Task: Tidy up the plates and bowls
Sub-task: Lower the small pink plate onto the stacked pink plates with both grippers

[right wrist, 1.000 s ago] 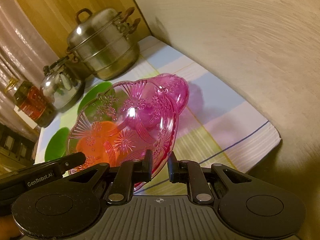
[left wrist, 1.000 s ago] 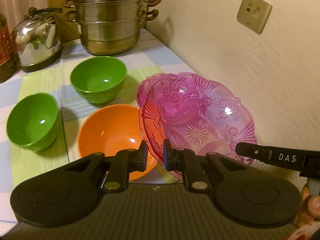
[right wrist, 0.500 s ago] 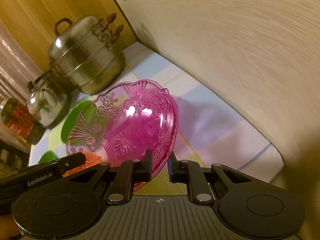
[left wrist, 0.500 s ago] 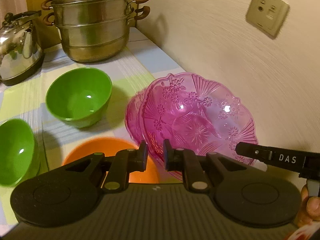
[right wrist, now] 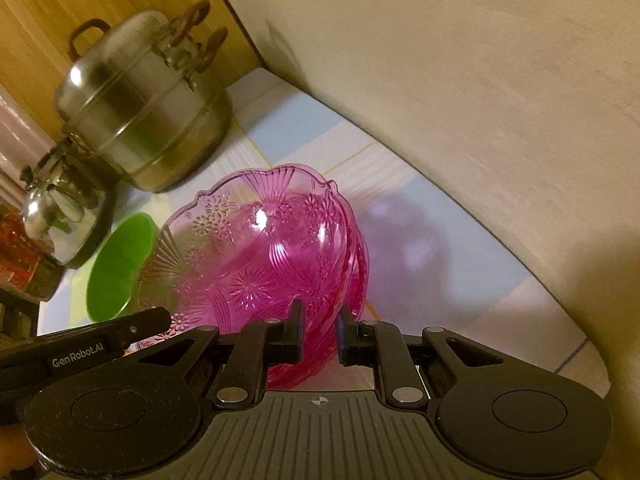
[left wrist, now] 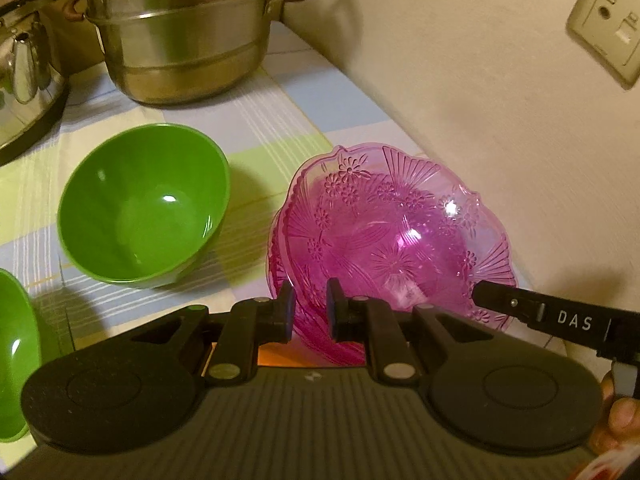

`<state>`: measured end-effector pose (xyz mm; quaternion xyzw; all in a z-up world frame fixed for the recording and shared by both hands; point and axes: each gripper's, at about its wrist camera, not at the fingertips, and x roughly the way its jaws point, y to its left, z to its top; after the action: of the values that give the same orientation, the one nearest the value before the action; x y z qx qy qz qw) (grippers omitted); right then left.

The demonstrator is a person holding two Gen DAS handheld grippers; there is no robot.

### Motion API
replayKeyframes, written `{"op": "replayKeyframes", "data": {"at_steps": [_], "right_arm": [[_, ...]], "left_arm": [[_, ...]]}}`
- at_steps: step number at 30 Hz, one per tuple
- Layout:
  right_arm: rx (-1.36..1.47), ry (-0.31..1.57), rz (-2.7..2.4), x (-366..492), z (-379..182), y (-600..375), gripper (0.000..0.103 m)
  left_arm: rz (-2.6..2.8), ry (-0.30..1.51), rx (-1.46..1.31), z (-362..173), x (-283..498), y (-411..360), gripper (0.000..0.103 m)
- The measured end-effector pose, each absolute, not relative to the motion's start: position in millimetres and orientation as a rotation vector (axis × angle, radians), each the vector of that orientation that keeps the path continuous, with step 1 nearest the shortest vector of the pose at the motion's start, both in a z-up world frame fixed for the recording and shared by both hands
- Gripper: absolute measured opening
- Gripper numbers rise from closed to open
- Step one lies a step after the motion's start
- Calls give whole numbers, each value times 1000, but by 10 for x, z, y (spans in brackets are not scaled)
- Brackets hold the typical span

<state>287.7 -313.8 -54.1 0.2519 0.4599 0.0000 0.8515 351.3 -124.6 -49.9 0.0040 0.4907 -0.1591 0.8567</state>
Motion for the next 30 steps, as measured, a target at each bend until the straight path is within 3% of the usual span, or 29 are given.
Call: {"op": "replayKeyframes", "data": {"at_steps": [26, 29, 30], "right_arm": [[504, 985, -12, 3058, -724, -3077, 16], [506, 980, -10, 3048, -724, -3089, 19], [511, 978, -6, 3043, -721, -3096, 24]], "left_arm": [[-315, 1061, 62, -707, 3673, -1296, 22], [-309, 1050, 57, -684, 3678, -1261, 24], [-305, 1045, 55, -673, 3672, -1249, 24]]}}
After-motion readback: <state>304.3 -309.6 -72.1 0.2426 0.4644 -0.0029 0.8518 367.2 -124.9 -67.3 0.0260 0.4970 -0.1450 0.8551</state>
